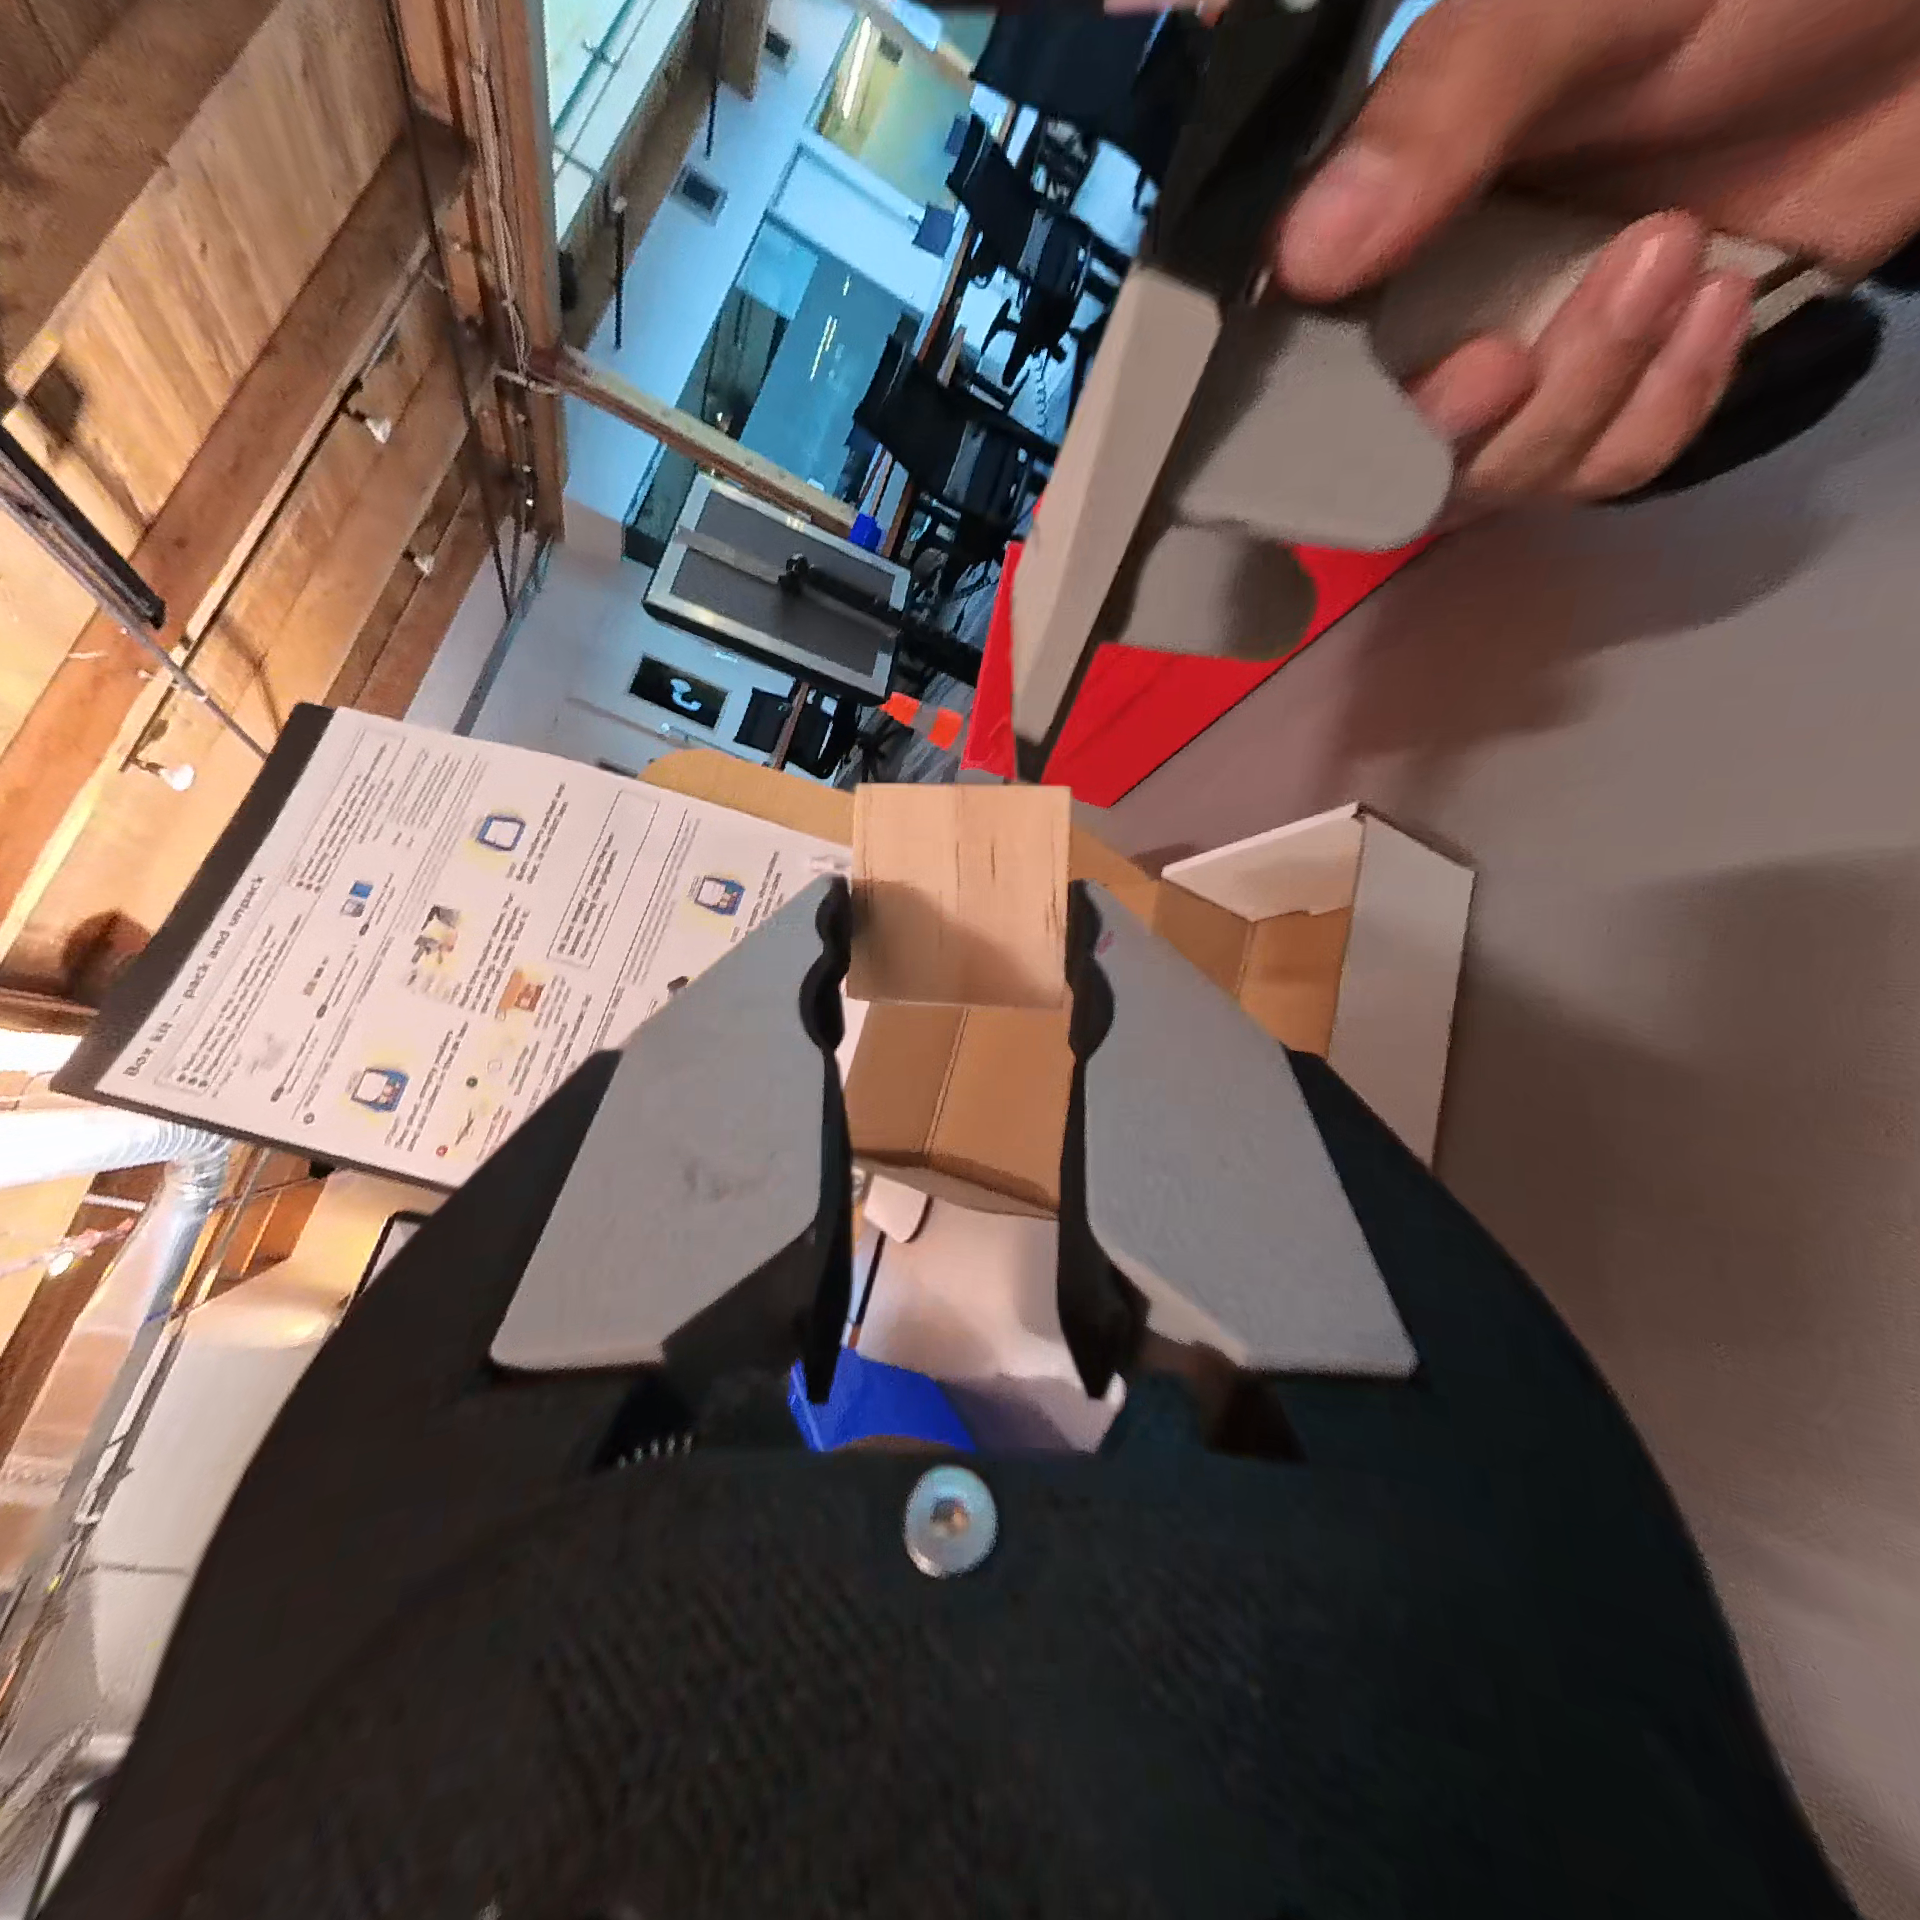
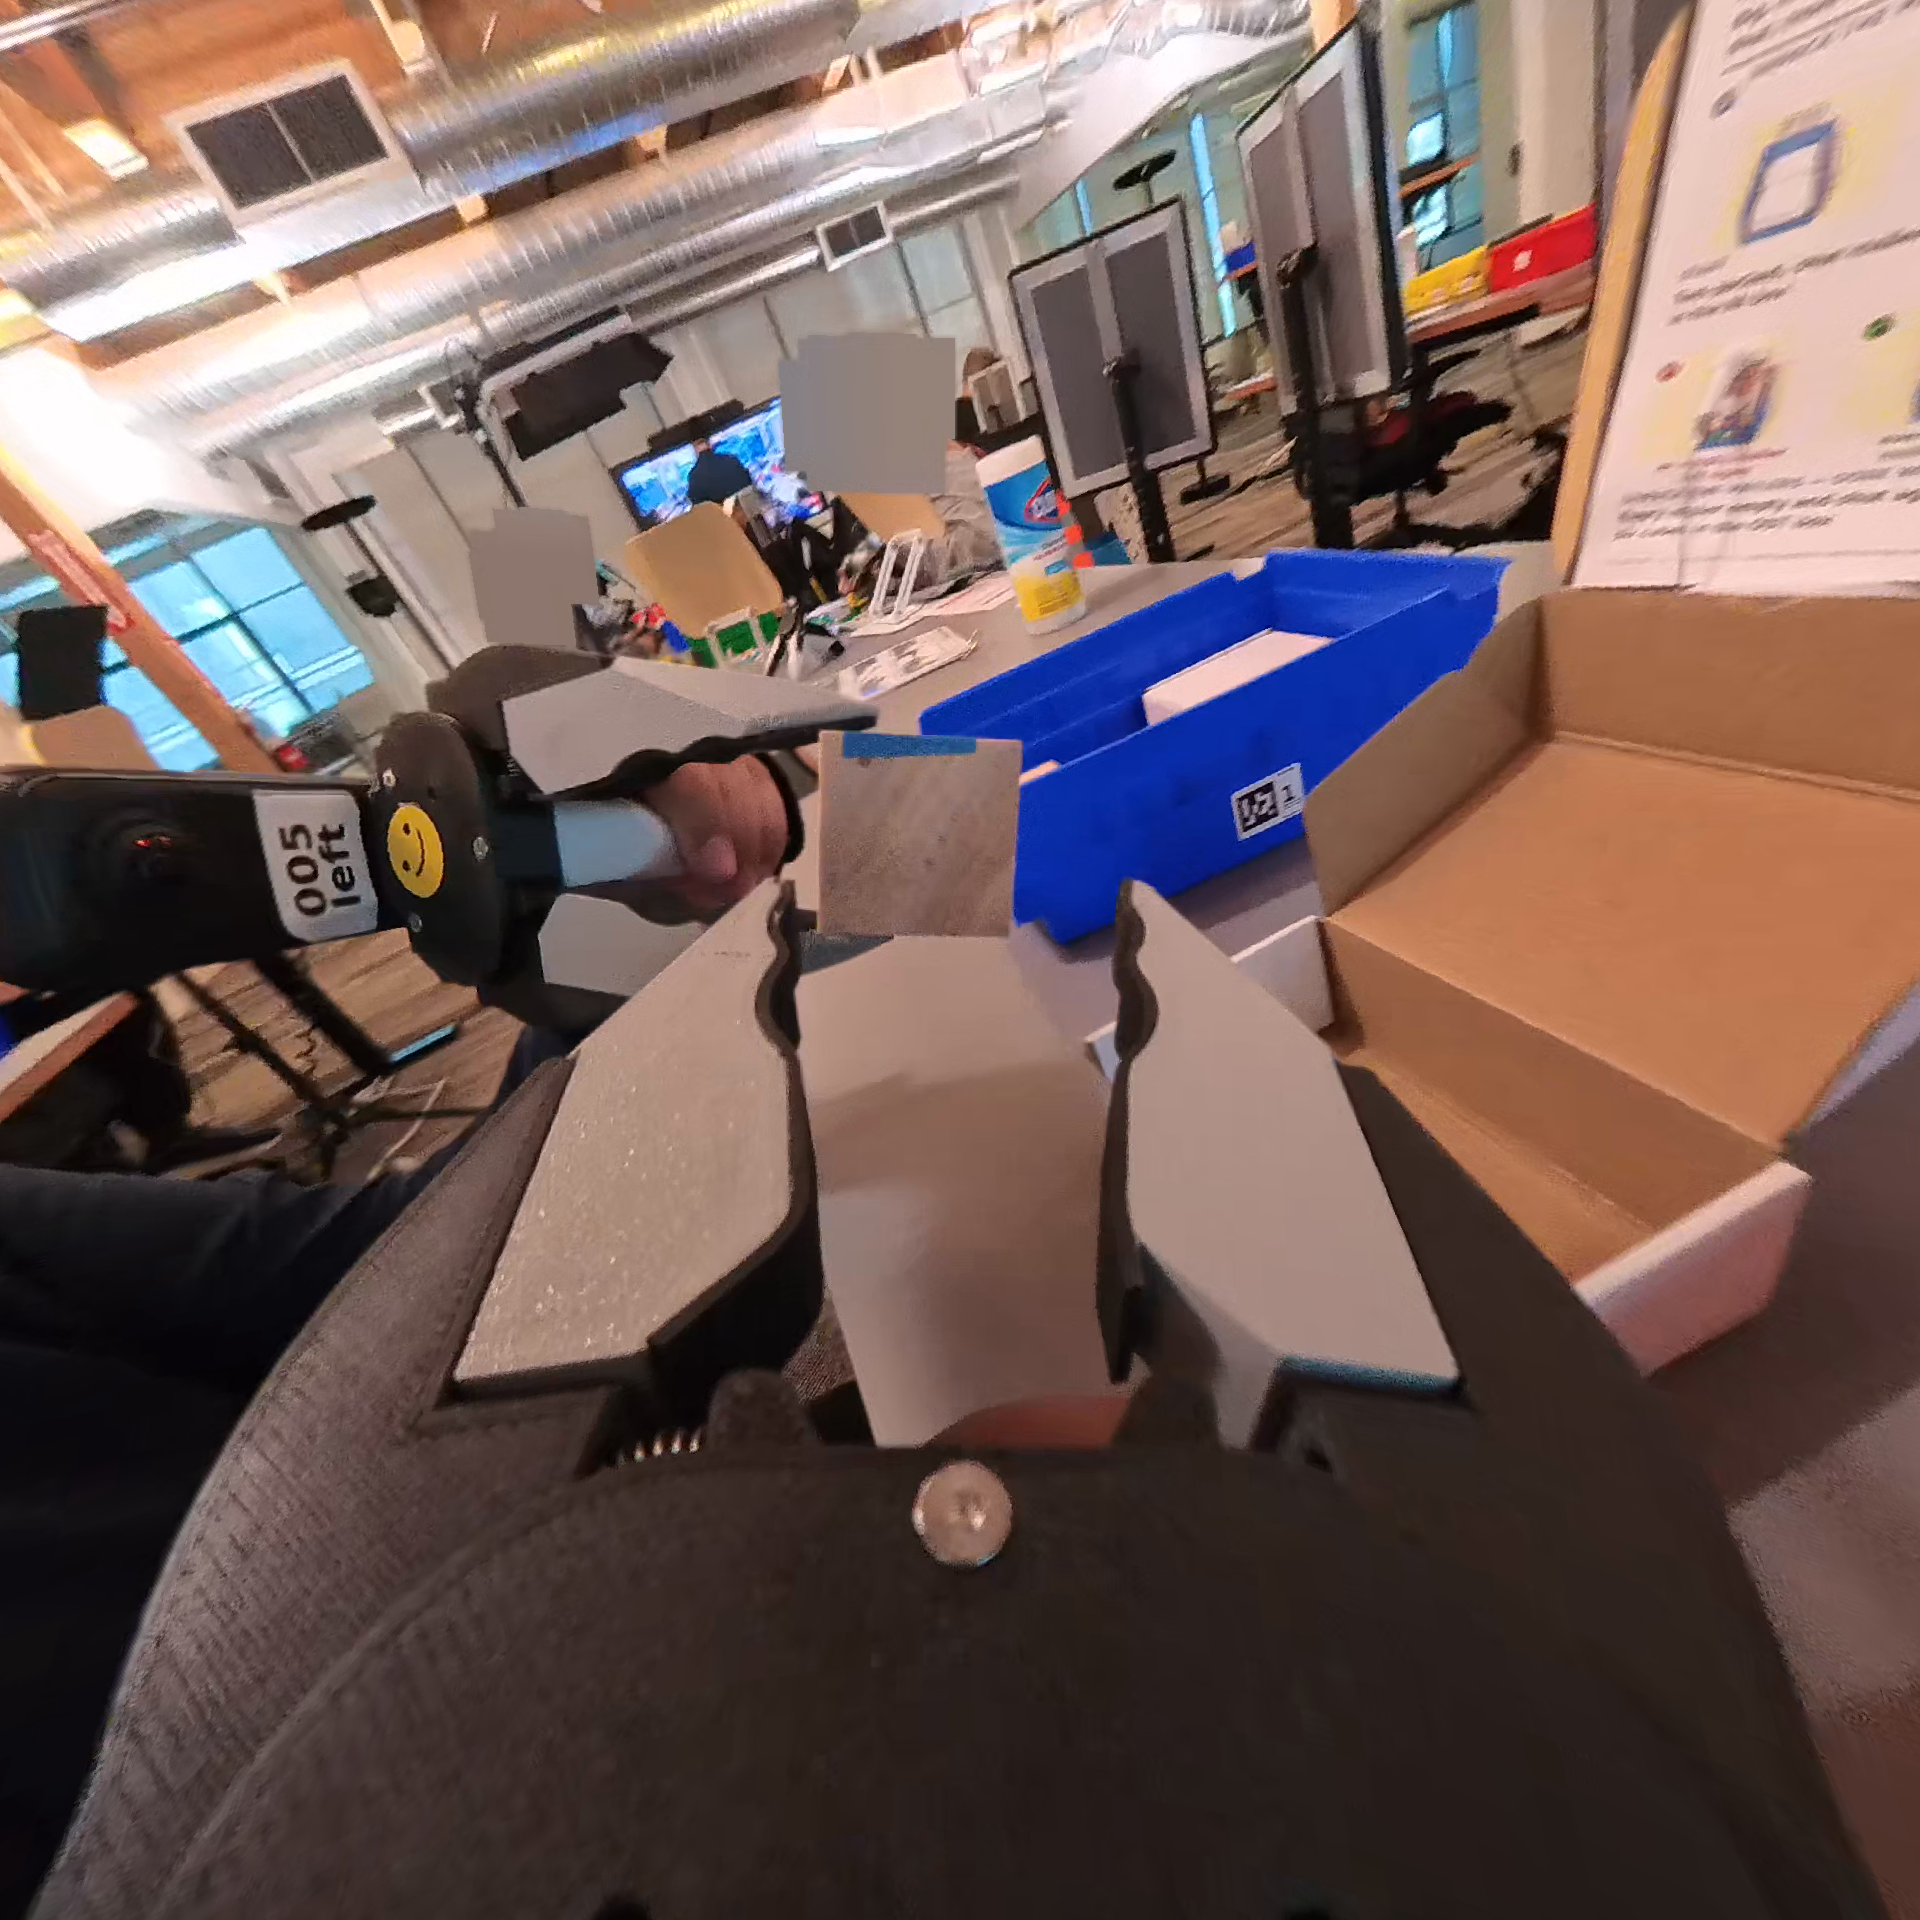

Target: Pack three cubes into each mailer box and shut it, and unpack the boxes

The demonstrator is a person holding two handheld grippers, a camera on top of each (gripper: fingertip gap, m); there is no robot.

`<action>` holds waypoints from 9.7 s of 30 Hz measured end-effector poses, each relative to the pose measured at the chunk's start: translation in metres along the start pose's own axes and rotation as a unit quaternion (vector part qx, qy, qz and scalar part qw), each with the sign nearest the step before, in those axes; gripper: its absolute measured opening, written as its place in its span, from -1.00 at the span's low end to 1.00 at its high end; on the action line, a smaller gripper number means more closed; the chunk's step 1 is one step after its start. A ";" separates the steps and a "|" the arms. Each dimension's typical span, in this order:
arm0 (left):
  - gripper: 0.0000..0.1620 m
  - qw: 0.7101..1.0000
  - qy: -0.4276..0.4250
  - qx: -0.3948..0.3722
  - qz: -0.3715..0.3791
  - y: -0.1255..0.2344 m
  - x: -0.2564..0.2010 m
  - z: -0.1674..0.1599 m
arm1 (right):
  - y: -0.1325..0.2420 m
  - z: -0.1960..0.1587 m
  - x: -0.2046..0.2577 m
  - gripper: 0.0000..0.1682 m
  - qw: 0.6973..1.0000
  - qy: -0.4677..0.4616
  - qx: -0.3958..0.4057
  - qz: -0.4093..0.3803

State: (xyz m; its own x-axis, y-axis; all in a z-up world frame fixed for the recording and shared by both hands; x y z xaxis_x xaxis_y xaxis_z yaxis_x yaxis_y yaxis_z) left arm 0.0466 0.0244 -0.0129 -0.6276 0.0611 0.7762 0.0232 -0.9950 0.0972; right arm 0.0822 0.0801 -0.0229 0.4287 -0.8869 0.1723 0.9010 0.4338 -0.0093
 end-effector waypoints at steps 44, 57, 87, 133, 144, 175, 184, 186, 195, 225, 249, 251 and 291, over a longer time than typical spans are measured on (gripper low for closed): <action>-0.38 0.754 0.542 0.341 0.147 0.082 0.095 -0.263 | -0.004 -0.053 -0.071 -0.51 0.913 0.216 0.310 -0.153; -0.46 0.710 0.520 0.469 0.075 0.052 0.085 -0.306 | 0.069 -0.067 -0.061 -0.56 0.946 0.156 0.238 -0.157; -0.68 0.990 0.119 0.055 0.042 0.036 0.017 -0.034 | -0.005 -0.010 0.024 -0.46 0.987 0.071 0.143 0.015; -0.55 0.749 0.570 0.268 0.206 0.143 0.097 -0.243 | -0.019 -0.072 -0.077 -0.62 0.921 0.202 0.281 -0.179; -0.60 0.724 0.488 0.485 0.052 0.079 0.110 -0.314 | 0.040 -0.065 -0.061 -0.62 0.946 0.162 0.230 -0.158; -0.77 0.988 0.114 0.100 0.020 -0.008 -0.001 -0.034 | -0.012 -0.014 0.014 -0.53 0.994 0.032 0.107 -0.007; -0.77 0.994 0.062 0.079 0.033 -0.016 -0.026 -0.015 | -0.027 -0.022 0.007 -0.78 0.989 0.049 0.134 -0.033; -0.76 0.992 0.072 0.099 0.018 -0.016 -0.027 -0.023 | -0.028 -0.022 -0.002 -0.77 0.986 0.069 0.138 -0.060; -0.89 0.911 0.350 0.212 0.058 -0.002 0.037 -0.090 | -0.056 -0.058 -0.081 -0.77 0.938 0.114 0.292 -0.147; -0.42 0.765 0.610 0.205 -0.027 -0.016 0.014 -0.154 | 0.045 -0.050 -0.106 -0.55 0.971 -0.001 0.129 -0.202; -0.19 0.807 0.568 0.160 0.025 0.019 0.043 -0.123 | 0.060 -0.013 -0.043 -0.49 0.966 0.121 0.160 -0.164; -0.20 0.808 0.566 0.162 0.019 0.017 0.041 -0.121 | 0.068 -0.005 -0.043 -0.50 0.971 0.109 0.138 -0.164; -0.20 0.819 0.537 0.202 0.006 0.013 0.029 -0.130 | 0.077 0.002 -0.039 -0.64 0.965 0.141 0.129 -0.182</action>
State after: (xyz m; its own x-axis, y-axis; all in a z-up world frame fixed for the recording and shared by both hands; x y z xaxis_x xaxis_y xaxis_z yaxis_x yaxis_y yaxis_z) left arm -0.0722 0.0025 -0.0696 -0.9428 -0.2689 -0.1970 0.1533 -0.8745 0.4602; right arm 0.1342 0.1485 -0.0285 0.1203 -0.9801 -0.1577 0.9645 0.0778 0.2523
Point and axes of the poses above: each gripper's, where its closed fingertips meet, y back along the fingers, z out of its top, x = y × z across the jaws, the point moved 3 cm from there along y, back along the fingers, and after that the axes turned 11 degrees about y, right-handed, at the moved point
